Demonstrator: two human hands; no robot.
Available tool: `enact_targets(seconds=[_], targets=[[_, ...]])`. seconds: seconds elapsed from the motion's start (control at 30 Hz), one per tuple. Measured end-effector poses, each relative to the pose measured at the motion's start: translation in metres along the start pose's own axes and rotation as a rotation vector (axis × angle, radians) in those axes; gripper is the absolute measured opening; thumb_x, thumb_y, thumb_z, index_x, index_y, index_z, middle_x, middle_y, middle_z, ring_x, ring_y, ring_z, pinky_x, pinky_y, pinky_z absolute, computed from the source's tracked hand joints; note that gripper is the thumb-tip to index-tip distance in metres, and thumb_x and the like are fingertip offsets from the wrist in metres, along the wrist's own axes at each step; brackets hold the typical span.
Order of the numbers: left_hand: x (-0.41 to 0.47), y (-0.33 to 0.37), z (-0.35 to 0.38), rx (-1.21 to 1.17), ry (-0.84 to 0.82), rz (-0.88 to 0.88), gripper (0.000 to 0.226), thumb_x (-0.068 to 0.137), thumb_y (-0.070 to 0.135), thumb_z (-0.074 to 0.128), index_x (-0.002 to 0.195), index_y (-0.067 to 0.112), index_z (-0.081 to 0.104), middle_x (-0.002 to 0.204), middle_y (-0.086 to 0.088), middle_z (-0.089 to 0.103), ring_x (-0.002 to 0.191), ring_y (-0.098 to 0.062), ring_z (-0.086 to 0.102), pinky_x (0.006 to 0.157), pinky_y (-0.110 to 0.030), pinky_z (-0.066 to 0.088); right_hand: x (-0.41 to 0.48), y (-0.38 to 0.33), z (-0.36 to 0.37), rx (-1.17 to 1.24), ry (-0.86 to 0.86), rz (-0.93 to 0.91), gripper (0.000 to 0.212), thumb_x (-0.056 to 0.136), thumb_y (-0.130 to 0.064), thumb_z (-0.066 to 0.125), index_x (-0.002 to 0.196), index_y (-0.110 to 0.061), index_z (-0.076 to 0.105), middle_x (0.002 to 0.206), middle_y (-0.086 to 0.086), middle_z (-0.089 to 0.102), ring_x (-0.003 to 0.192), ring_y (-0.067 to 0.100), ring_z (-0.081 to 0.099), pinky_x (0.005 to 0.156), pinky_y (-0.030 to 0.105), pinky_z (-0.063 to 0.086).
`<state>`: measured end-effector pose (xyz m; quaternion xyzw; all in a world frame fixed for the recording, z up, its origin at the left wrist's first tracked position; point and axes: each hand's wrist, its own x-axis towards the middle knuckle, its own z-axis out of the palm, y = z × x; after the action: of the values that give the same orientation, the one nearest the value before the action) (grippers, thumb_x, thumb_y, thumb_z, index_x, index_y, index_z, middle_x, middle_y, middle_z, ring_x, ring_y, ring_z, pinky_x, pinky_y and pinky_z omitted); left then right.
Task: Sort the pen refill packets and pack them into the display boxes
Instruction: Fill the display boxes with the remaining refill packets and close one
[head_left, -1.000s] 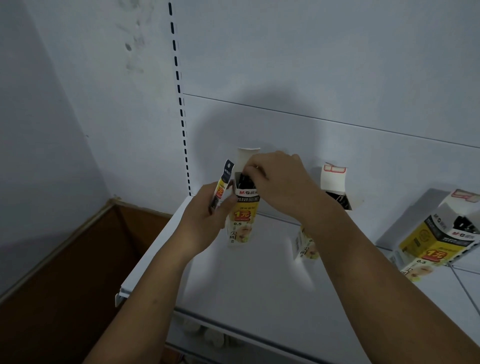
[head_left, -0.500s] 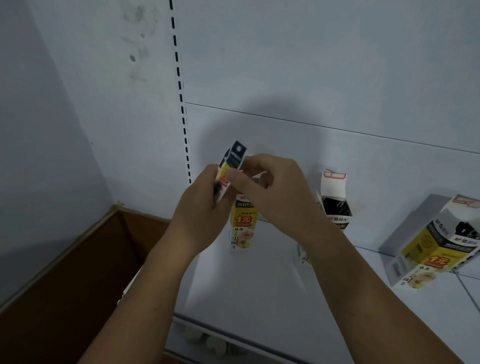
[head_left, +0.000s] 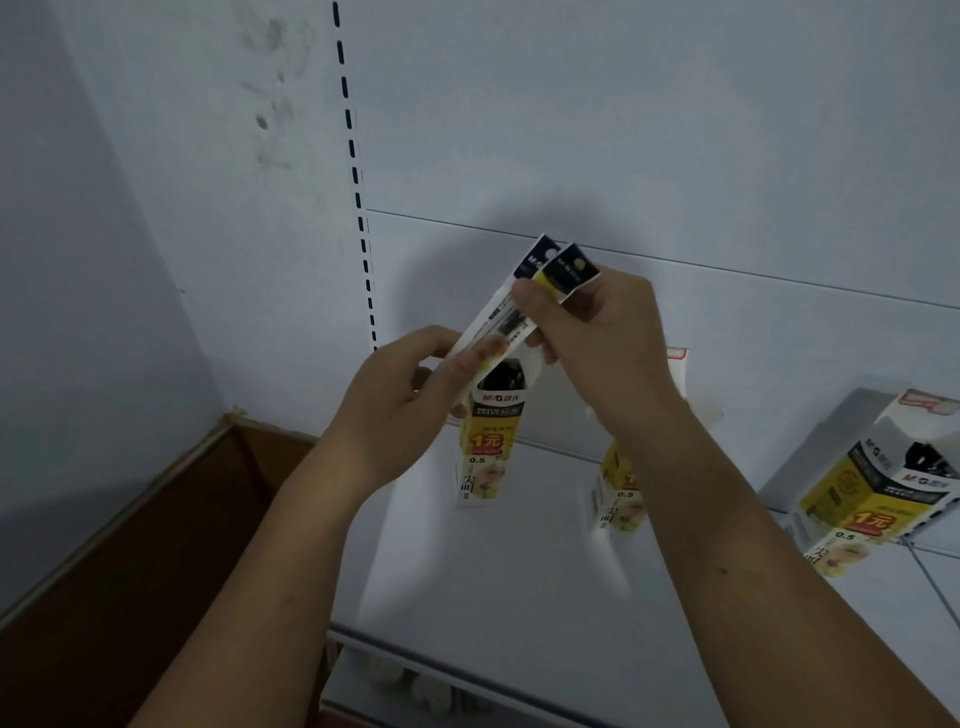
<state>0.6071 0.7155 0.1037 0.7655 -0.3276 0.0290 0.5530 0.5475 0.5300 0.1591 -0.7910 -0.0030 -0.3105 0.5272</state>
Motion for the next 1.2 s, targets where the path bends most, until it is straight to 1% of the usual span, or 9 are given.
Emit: enact_targets(seconds=[0.17, 0.3, 0.4, 0.57, 0.67, 0.77, 0.93, 1.07, 1.2], targets=[[-0.004, 0.003, -0.003, -0.037, 0.045, 0.034, 0.022, 0.097, 0.044, 0.053, 0.101, 0.029, 0.068, 0.089, 0.022, 0.073, 0.071, -0.011, 0.070, 0.061, -0.021, 0.055, -0.003, 0.003, 0.005, 0.153, 0.016, 0.034, 0.017, 0.097, -0.024, 0.073, 0.091, -0.008, 0.074, 0.078, 0.007, 0.076, 0.060, 0.017, 0.065, 0.061, 0.032, 0.054], [-0.003, 0.002, 0.000, -0.064, 0.073, 0.055, 0.021, 0.099, 0.041, 0.054, 0.105, 0.027, 0.069, 0.086, 0.022, 0.071, 0.071, -0.012, 0.070, 0.062, -0.022, 0.055, -0.011, 0.007, 0.014, 0.248, -0.072, 0.077, 0.014, 0.099, -0.020, 0.069, 0.102, -0.007, 0.074, 0.091, 0.009, 0.078, 0.074, 0.022, 0.070, 0.070, 0.036, 0.058], [0.000, -0.002, 0.000, -0.017, 0.100, 0.077, 0.018, 0.104, 0.036, 0.057, 0.110, 0.026, 0.070, 0.094, 0.019, 0.073, 0.081, -0.015, 0.072, 0.064, -0.023, 0.056, -0.013, 0.006, 0.016, 0.164, -0.061, 0.028, 0.010, 0.099, -0.013, 0.068, 0.097, -0.005, 0.074, 0.086, 0.005, 0.079, 0.069, 0.013, 0.070, 0.065, 0.028, 0.056], [-0.006, -0.015, -0.001, 0.077, 0.215, 0.008, 0.050, 0.084, 0.063, 0.061, 0.123, 0.032, 0.059, 0.110, 0.019, 0.063, 0.094, -0.003, 0.065, 0.063, -0.013, 0.051, 0.002, -0.004, -0.011, 0.091, 0.138, -0.066, 0.011, 0.100, -0.013, 0.067, 0.092, -0.011, 0.074, 0.079, -0.001, 0.079, 0.065, 0.005, 0.068, 0.065, 0.022, 0.053], [-0.011, -0.035, 0.006, 0.151, 0.067, -0.101, 0.073, 0.077, 0.068, 0.068, 0.139, 0.035, 0.050, 0.125, 0.024, 0.058, 0.105, 0.001, 0.062, 0.076, -0.017, 0.054, 0.010, -0.004, -0.021, -0.026, 0.085, -0.098, 0.012, 0.100, -0.016, 0.067, 0.095, -0.008, 0.075, 0.080, -0.001, 0.079, 0.072, 0.009, 0.073, 0.067, 0.020, 0.053], [-0.011, -0.048, 0.021, 0.155, -0.083, -0.139, 0.072, 0.084, 0.053, 0.077, 0.147, 0.039, 0.044, 0.135, 0.030, 0.055, 0.115, 0.007, 0.057, 0.090, -0.024, 0.052, 0.011, 0.001, -0.017, -0.094, -0.011, -0.088, 0.010, 0.100, -0.015, 0.068, 0.096, -0.010, 0.076, 0.080, -0.002, 0.078, 0.076, 0.012, 0.075, 0.067, 0.018, 0.053], [-0.011, -0.057, 0.036, 0.065, -0.113, -0.175, 0.060, 0.092, 0.033, 0.076, 0.145, 0.036, 0.047, 0.127, 0.025, 0.063, 0.117, 0.008, 0.058, 0.087, -0.020, 0.055, 0.010, 0.012, -0.010, -0.157, -0.127, -0.087, 0.008, 0.099, -0.017, 0.069, 0.094, -0.017, 0.076, 0.081, -0.004, 0.078, 0.079, 0.020, 0.075, 0.081, 0.048, 0.060], [-0.011, -0.060, 0.038, 0.021, -0.107, -0.195, 0.057, 0.093, 0.028, 0.076, 0.143, 0.035, 0.049, 0.128, 0.021, 0.064, 0.116, 0.006, 0.059, 0.079, -0.016, 0.058, 0.007, 0.018, -0.005, -0.178, -0.198, -0.071, 0.005, 0.097, -0.016, 0.071, 0.097, -0.019, 0.075, 0.085, -0.006, 0.078, 0.081, 0.015, 0.075, 0.084, 0.047, 0.061], [-0.011, -0.061, 0.038, 0.036, -0.107, -0.206, 0.057, 0.093, 0.028, 0.076, 0.144, 0.030, 0.049, 0.131, 0.015, 0.064, 0.116, 0.000, 0.061, 0.087, -0.028, 0.061, 0.006, 0.025, 0.003, -0.264, -0.256, -0.059, 0.006, 0.096, -0.020, 0.073, 0.100, -0.017, 0.077, 0.091, -0.007, 0.077, 0.085, 0.015, 0.073, 0.085, 0.042, 0.060]])
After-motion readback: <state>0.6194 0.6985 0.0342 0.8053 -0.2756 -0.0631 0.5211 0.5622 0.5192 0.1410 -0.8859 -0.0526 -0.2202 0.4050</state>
